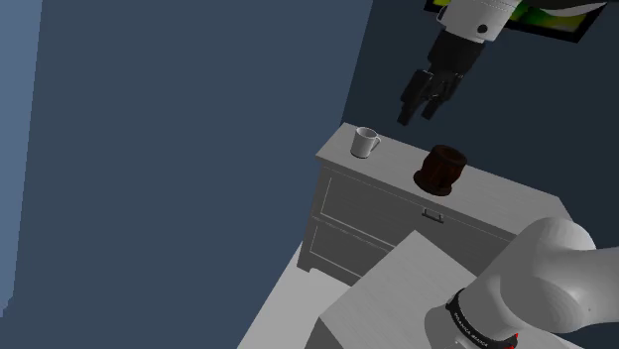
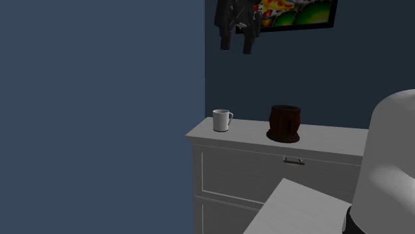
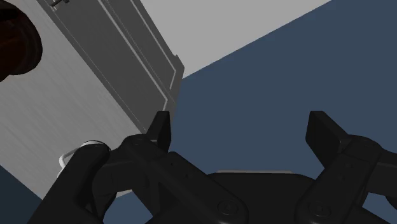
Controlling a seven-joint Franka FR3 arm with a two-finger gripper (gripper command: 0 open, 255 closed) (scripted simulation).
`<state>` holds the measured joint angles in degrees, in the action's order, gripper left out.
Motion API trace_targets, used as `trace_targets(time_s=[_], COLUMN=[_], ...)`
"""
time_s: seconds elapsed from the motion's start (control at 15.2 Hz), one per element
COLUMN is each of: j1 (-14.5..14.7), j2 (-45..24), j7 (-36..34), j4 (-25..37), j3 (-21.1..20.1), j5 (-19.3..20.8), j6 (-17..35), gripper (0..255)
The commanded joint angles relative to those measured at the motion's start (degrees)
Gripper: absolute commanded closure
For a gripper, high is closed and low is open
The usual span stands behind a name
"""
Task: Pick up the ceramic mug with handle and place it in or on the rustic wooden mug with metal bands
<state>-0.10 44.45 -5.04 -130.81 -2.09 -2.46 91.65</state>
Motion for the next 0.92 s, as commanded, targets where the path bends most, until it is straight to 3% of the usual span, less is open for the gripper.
trace_targets(time_s=[0.0, 0.86], j1=[0.0, -3.6], j2=[0.0, -20.5], j7=[0.0, 8.2], j4=[0.0, 2.3], j3=[0.0, 7.2], j5=[0.0, 4.9], j6=[0.0, 16.2], gripper=[0, 0])
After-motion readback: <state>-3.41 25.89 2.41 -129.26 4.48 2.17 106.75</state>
